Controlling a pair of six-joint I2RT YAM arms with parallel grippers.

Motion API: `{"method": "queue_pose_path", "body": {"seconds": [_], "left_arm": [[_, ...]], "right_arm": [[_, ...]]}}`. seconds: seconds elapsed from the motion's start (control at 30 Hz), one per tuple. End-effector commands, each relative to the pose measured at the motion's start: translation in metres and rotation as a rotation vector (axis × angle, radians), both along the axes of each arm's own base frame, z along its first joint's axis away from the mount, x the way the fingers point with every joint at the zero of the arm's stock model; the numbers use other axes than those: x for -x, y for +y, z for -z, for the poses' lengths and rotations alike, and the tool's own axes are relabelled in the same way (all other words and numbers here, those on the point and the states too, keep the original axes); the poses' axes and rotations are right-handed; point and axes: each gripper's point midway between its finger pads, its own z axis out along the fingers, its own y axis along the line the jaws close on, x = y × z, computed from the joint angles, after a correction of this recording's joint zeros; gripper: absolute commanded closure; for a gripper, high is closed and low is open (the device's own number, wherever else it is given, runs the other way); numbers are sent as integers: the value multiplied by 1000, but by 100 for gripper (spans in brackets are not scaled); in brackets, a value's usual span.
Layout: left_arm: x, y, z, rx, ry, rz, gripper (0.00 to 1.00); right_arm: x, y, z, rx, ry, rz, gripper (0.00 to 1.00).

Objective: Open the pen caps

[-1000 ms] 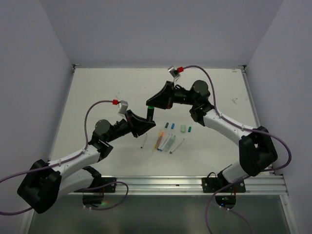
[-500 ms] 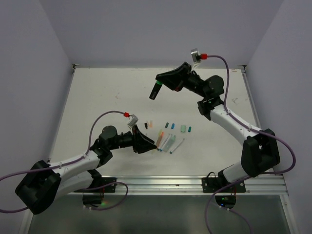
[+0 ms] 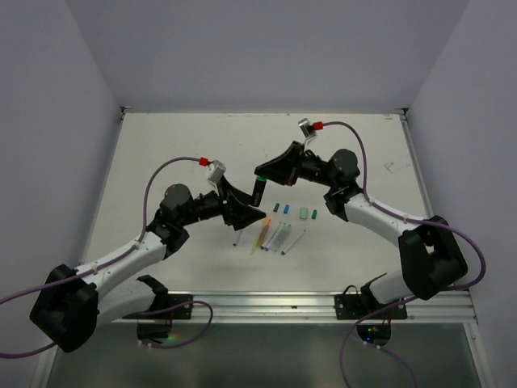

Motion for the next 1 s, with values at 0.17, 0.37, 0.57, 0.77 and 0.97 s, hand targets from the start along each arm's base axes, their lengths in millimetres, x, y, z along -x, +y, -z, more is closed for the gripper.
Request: {"method": "queue_pose_path", "body": {"seconds": [0.17, 0.37, 0.57, 0.77, 0.97], "left_arm": [[-25, -9, -16, 14, -14, -37, 22], [-28, -11, -18, 19, -2, -39, 37], [-26, -13, -17, 29, 10, -24, 50], [-24, -13, -14, 27, 12, -14, 72], [-21, -11, -7, 8, 7, -11, 100]], "right_arm": [[29, 12, -11, -34, -82, -81, 100], [29, 16, -5, -35, -68, -88, 100], [29, 24, 5, -22, -54, -102, 100], [28, 25, 9, -23, -49, -97, 100], [27, 25, 9, -21, -42, -92, 98]]}}
